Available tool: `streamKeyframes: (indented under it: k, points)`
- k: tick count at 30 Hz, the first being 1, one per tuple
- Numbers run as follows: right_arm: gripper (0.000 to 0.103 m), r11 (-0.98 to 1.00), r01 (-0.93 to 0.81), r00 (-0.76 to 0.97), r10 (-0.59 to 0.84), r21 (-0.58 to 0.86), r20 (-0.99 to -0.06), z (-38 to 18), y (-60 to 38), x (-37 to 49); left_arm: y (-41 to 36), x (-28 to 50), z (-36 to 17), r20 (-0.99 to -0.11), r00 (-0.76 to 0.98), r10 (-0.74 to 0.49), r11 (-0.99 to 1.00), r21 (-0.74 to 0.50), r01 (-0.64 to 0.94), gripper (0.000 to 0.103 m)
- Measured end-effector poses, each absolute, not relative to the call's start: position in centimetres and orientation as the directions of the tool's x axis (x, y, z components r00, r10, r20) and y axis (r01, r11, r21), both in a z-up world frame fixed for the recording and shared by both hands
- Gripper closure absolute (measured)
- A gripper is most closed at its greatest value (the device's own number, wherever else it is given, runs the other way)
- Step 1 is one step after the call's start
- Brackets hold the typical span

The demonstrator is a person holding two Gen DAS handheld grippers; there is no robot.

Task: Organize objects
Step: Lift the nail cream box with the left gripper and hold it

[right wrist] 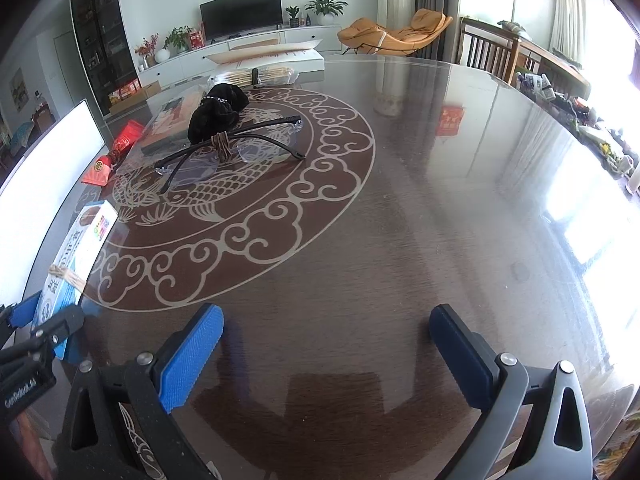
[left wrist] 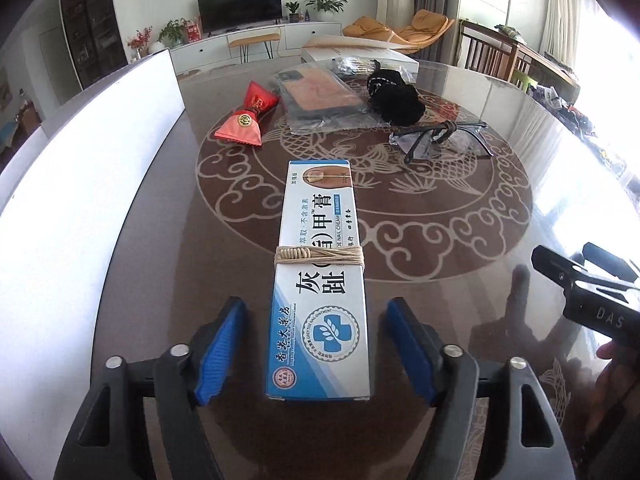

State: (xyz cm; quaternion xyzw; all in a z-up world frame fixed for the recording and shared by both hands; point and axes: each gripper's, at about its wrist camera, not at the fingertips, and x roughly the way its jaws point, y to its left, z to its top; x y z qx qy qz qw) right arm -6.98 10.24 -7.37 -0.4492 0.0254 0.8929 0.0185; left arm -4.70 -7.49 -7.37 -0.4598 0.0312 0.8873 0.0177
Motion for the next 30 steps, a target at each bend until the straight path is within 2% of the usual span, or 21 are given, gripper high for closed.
streamKeyframes:
  k: [2,4,9,12,30]
  points:
    - [0.000,-0.998,-0.056,-0.595,0.012,0.026,-0.804,-7.4,10.2,-7.0,-7.4,-5.0,-7.3,-0.798,-0.601,-0.038,-0.994,0.094,-0.062,0.022]
    - [0.000,-0.998,-0.055,-0.594,0.014,0.023,-0.805,-7.4,10.2,-7.0,-7.6,-6.2,-7.3,-0.799,-0.599,-0.052,-0.993,0.108,-0.057,0.015]
    - [0.000,-0.998,-0.059,-0.598,0.008,0.034,-0.801,-7.3,10.4,-6.9,-8.9,-8.2,-7.6,-0.825,-0.565,0.012,-0.999,0.015,-0.043,0.009]
    - [0.000,-0.997,-0.060,-0.601,0.003,0.042,-0.799,-7.3,10.5,-6.8,-9.9,-8.1,-8.0,-0.823,-0.569,0.000,-1.000,0.005,-0.007,0.000]
    - [0.000,-0.997,-0.060,-0.601,0.002,0.043,-0.799,-7.2,10.4,-6.8,-10.6,-8.1,-8.2,-0.815,-0.579,-0.018,-1.000,0.003,0.026,0.000]
